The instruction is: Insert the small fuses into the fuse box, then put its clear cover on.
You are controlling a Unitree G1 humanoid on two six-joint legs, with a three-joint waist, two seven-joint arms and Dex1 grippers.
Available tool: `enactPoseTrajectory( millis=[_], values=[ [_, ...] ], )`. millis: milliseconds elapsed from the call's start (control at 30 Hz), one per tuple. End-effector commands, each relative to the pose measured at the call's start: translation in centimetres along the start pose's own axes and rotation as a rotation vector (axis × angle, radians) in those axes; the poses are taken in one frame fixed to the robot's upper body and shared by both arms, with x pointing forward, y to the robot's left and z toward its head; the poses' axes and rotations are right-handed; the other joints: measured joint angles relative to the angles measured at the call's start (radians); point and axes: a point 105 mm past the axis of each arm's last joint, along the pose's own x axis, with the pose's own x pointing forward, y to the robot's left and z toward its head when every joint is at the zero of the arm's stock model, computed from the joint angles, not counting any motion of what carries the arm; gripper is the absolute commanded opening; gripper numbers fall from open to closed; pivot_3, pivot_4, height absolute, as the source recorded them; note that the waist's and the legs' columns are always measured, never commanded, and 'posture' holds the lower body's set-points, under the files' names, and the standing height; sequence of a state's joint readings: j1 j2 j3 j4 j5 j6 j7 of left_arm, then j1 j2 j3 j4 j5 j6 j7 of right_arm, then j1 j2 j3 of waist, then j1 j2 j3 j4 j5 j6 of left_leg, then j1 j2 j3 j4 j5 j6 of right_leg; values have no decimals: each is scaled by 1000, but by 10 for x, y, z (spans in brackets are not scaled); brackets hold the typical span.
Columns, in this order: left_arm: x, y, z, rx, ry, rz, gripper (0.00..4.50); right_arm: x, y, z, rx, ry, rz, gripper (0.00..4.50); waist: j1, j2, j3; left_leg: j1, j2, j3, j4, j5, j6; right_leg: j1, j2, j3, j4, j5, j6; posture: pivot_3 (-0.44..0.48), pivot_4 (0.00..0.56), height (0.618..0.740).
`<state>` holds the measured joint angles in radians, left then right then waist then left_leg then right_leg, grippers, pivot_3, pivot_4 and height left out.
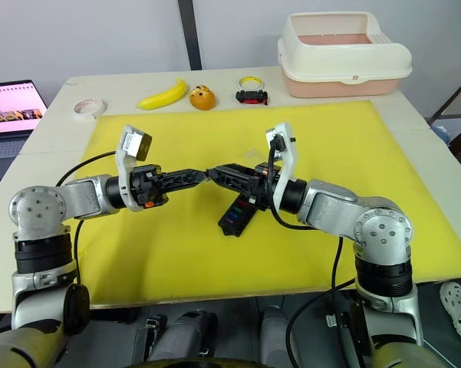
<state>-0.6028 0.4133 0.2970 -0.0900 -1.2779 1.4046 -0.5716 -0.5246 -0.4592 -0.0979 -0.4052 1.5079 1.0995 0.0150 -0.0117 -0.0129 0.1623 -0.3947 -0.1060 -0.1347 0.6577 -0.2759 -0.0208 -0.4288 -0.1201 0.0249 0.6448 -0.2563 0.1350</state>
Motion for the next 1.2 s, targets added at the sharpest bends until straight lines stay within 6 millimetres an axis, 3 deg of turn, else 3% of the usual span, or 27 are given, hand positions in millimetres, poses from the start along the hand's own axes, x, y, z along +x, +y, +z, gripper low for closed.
enactPoseTrajectory(
  millis=[33, 967, 1067, 1200],
  values=[
    [1, -9, 6, 34, -12, -36, 0, -1, 6, 5, -14, -20, 24, 1596, 0, 0, 0, 0, 0, 0, 0, 0, 0, 0, 0, 0, 0, 0, 0, 0, 150, 740],
    [6, -15, 11, 27, -22, -63, 0, -1, 10, 5, 29, -26, 48, 1596, 0, 0, 0, 0, 0, 0, 0, 0, 0, 0, 0, 0, 0, 0, 0, 0, 150, 740],
    [7, -15, 11, 27, -20, -63, 0, -2, 11, 7, 33, -34, 53, 351, 0, 0, 0, 0, 0, 0, 0, 0, 0, 0, 0, 0, 0, 0, 0, 0, 150, 740],
    [7, -14, 11, 28, -20, -58, 0, -3, 14, 10, 49, -49, 68, 244, 1, 0, 0, 0, 0, 0, 0, 0, 0, 0, 0, 0, -1, 0, 0, 0, 150, 740]
  ],
)
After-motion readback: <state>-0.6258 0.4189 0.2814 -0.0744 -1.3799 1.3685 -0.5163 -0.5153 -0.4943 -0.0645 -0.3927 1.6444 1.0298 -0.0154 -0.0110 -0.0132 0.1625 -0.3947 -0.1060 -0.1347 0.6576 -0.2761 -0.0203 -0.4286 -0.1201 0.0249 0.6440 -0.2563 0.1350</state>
